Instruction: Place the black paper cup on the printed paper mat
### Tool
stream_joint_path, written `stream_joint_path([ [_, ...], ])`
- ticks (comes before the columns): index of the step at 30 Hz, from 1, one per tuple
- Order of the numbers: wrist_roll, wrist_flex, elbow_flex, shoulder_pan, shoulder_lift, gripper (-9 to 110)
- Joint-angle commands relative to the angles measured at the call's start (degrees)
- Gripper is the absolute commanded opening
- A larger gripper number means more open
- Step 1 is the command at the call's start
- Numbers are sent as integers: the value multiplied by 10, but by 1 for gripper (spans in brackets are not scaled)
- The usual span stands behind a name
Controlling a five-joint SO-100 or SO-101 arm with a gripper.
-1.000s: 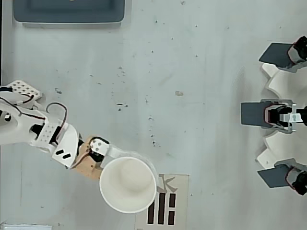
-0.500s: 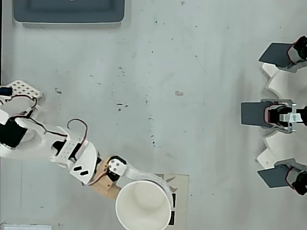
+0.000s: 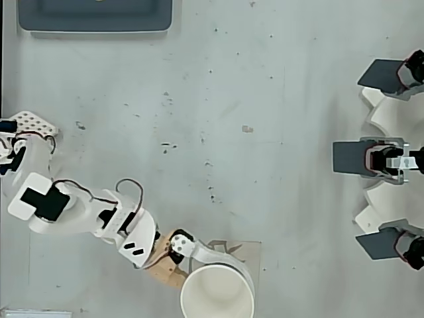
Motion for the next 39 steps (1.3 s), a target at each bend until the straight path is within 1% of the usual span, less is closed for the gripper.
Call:
stream_joint_path([
  [1, 0, -7, -47, 12, -11, 7],
  [16, 8, 13, -167, 25, -129, 7],
  [25, 10, 9, -166, 25, -145, 8],
  [30, 10, 6, -158, 25, -142, 13],
  [39, 7, 4, -142, 47, -117, 30],
])
